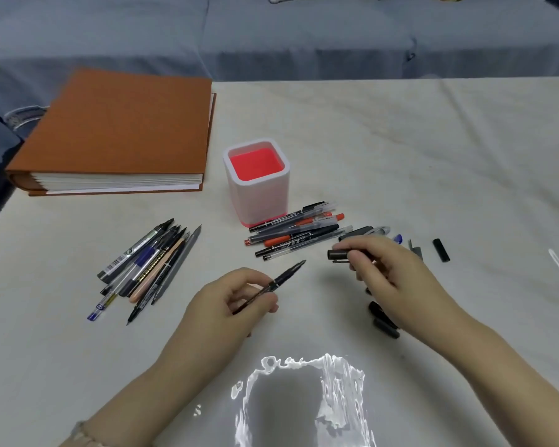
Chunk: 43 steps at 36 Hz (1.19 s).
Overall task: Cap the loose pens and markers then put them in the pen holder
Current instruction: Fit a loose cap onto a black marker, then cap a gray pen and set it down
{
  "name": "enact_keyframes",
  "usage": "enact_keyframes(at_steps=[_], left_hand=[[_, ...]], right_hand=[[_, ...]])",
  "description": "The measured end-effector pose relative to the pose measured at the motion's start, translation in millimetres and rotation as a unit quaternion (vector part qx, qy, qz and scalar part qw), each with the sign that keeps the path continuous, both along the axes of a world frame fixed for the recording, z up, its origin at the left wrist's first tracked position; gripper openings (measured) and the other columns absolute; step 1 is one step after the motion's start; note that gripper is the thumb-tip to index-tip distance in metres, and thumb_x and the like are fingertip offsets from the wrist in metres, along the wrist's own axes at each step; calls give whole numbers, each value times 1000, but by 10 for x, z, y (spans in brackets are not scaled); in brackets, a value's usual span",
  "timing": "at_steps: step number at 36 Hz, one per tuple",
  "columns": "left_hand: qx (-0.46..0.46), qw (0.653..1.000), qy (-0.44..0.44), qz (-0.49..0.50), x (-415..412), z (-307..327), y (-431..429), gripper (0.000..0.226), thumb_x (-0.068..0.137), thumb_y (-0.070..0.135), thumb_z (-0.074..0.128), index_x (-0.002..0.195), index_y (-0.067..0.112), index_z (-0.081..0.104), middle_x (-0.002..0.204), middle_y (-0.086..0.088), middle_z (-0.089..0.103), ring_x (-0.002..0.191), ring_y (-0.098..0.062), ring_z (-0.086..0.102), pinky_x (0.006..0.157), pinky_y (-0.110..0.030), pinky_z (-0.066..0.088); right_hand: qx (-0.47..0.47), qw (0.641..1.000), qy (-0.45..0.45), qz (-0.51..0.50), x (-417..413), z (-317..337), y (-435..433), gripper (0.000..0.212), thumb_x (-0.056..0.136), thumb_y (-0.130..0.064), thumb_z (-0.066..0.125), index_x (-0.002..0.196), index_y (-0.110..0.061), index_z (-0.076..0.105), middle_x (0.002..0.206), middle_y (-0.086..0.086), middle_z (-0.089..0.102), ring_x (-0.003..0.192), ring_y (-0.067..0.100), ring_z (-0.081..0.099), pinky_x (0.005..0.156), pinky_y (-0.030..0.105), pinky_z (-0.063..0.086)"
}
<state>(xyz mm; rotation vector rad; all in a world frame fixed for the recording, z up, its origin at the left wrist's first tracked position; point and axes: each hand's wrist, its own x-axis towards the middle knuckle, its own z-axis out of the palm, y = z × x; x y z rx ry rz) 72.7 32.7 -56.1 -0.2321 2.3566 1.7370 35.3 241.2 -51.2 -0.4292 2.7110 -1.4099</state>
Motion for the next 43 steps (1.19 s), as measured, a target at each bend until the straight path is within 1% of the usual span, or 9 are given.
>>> enact_keyframes(at_steps=[5,13,21,24,28,34,37,40,43], left_hand=[[-27,999,21,-17,33,63,-4,17,78,20,67,76,37,67,70,12,70,52,3,51,55,-14,42],[-95,991,74,-64,69,140,12,23,77,25,67,72,48,65,80,30,66,72,7,58,63,-4,39],[-135,975,143,-104,54,205,89,18,73,40,53,87,51,52,84,19,63,75,-8,59,67,-26,45],[-114,981,122,-101,52,216,124,14,73,38,53,84,45,58,75,11,63,66,-10,57,61,-26,45],[5,995,27,-93,-27,275,138,16,79,21,66,65,27,70,47,9,56,42,-1,44,46,-8,32],[131,974,-138,-125,-88,240,59,16,84,8,59,75,13,72,47,4,52,34,-6,28,36,-13,20],[-26,985,-74,-152,-96,183,31,13,84,18,61,78,18,72,50,8,57,41,-2,40,44,-15,32],[-286,921,24,-263,-71,138,-18,21,87,38,54,92,26,70,79,6,68,73,-5,55,68,-24,43],[-307,926,46,-213,-32,81,-120,23,88,43,50,98,30,65,96,10,68,89,-6,56,78,-24,43]], right_hand=[[13,999,3,39,13,97,-27,27,93,-20,46,89,-46,54,86,-41,53,83,-14,51,70,3,37],[55,995,37,76,68,99,-88,23,85,-30,44,96,-35,63,86,-14,59,80,-6,50,74,7,36],[16,991,77,109,126,71,-137,21,85,-38,42,99,-36,58,81,-11,59,77,1,54,69,9,39],[16,987,109,115,137,67,-133,17,86,-36,44,96,-33,58,86,-9,58,75,1,54,67,10,40],[11,979,157,126,146,88,-102,19,91,-35,42,95,-29,59,85,-9,57,75,-3,52,67,7,39],[26,972,170,162,104,64,-84,20,92,-33,41,98,-27,60,86,-13,56,77,-4,53,69,7,39],[112,963,120,213,80,-65,-124,24,92,-42,37,105,-35,56,82,-14,57,77,-7,48,72,2,36],[192,944,66,261,118,-220,-224,36,87,-52,32,114,-41,51,79,-10,59,80,-1,45,75,2,33],[160,964,51,208,92,-296,-319,46,84,-63,26,109,-40,56,77,-10,63,78,3,46,72,14,38]])
